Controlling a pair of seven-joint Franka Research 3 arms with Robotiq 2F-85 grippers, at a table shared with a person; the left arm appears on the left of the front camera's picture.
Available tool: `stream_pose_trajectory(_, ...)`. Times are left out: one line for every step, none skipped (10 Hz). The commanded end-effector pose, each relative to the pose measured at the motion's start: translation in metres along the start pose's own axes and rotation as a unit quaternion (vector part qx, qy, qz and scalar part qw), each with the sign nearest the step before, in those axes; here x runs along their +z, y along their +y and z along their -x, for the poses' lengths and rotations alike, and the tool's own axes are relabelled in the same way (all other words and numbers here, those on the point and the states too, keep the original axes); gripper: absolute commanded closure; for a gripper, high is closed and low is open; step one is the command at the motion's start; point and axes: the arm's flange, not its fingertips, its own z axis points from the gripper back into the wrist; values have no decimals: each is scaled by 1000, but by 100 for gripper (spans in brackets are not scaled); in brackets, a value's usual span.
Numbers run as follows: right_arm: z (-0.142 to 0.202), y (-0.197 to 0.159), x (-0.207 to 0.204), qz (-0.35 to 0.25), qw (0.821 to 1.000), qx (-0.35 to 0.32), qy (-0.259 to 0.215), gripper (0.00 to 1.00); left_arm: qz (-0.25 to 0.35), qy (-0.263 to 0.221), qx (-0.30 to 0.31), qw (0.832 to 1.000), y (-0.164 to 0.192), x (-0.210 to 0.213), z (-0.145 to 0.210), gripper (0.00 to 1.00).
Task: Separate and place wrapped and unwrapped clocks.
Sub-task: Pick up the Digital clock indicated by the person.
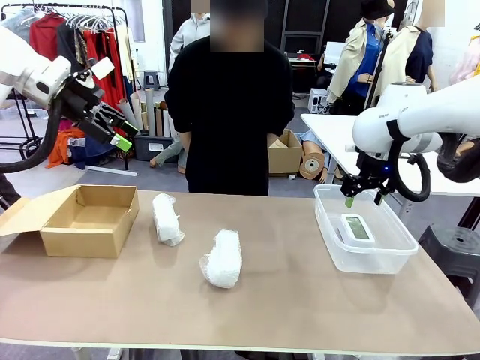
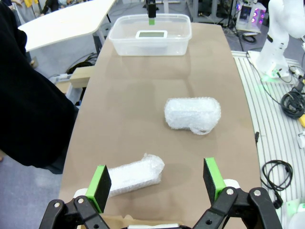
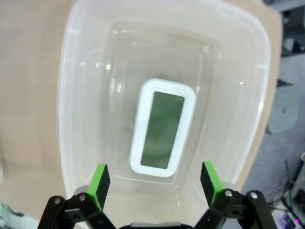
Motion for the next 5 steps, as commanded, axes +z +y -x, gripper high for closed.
stream_pose_trajectory(9, 9, 31, -42, 995, 89, 10, 0, -2, -1, -1, 1000, -1, 2, -2, 0)
stream_pose_trajectory(8, 17, 47, -57, 991, 123, -4, 0, -2, -1, -1, 1000, -1, 2, -2, 0)
stream_pose_trajectory(10, 27, 64, -73, 984, 158, -19, 0, -2, -1, -1, 1000, -1, 2, -2, 0)
stream_pose_trajectory(12, 37, 79, -96, 975, 199, -35, 0, -2, -1, -1, 1000, -1, 2, -2, 0)
stream_pose_trajectory(16, 46, 95, -130, 959, 249, -46, 0, -2, -1, -1, 1000, -1, 2, -2, 0)
